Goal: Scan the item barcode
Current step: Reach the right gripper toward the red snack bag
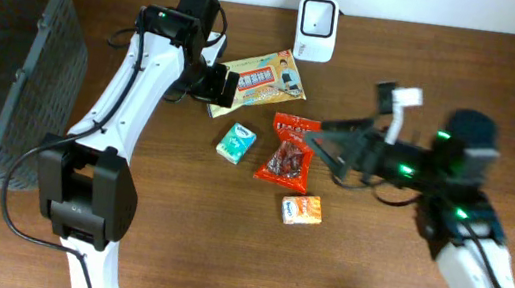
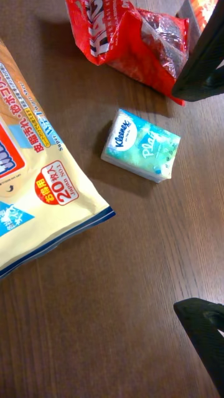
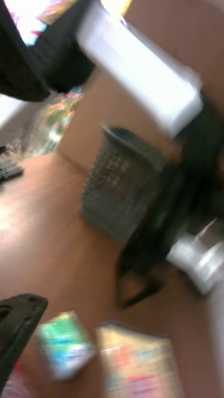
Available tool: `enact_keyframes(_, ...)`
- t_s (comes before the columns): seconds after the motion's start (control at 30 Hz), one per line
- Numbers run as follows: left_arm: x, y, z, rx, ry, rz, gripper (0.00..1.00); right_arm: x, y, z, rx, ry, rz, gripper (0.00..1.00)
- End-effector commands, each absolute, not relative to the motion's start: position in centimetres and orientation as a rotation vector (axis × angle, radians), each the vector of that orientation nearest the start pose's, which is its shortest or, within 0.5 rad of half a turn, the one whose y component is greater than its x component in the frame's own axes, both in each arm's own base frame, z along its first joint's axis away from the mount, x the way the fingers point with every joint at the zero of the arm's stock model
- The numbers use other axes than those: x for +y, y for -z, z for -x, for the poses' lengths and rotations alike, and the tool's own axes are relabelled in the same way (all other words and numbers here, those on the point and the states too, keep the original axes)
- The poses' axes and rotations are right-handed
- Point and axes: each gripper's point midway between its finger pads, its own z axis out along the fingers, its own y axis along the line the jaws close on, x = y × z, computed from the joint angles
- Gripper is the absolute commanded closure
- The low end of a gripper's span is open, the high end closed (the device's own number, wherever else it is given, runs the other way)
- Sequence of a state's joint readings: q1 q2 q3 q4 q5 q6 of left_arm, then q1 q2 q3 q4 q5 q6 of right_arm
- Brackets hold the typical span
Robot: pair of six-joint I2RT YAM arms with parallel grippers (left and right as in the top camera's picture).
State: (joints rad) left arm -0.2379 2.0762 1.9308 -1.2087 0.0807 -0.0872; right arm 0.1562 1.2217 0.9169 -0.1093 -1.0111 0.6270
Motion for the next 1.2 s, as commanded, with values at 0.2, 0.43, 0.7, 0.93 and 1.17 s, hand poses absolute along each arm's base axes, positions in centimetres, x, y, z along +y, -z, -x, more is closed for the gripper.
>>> enact_keyframes(0.2,-8.2,-12.8,-44.4,2.922,-0.009,-0.007,0.01,24.9,-12.2,-32.6,2.550,-1.050,-0.666,0.11)
enact_keyframes(0.43,-5.5,-12.8,-44.8,2.919,-0.014,0.130,0.01,28.8,-5.4,-33.3,2.606,-1.065,-0.851,0.20)
enact_keyframes(0.7,-4.5,-12.8,-44.9,2.918,-0.017,0.159,0.01,30.7,-4.1,-35.3,2.539,-1.170,-0.795,0.25)
enact_keyframes(0.93,-4.5,-12.8,-44.9,2.917,-0.018,0.159,0.01,29.9,-3.2,-35.8,2.512,-1.101,-0.872,0.29)
enact_keyframes(1.17,-4.5,-12.8,-44.9,2.918,-0.018,0.159,0.01,29.9,-1.7,-35.6,2.515,-1.036,-0.890,0.29)
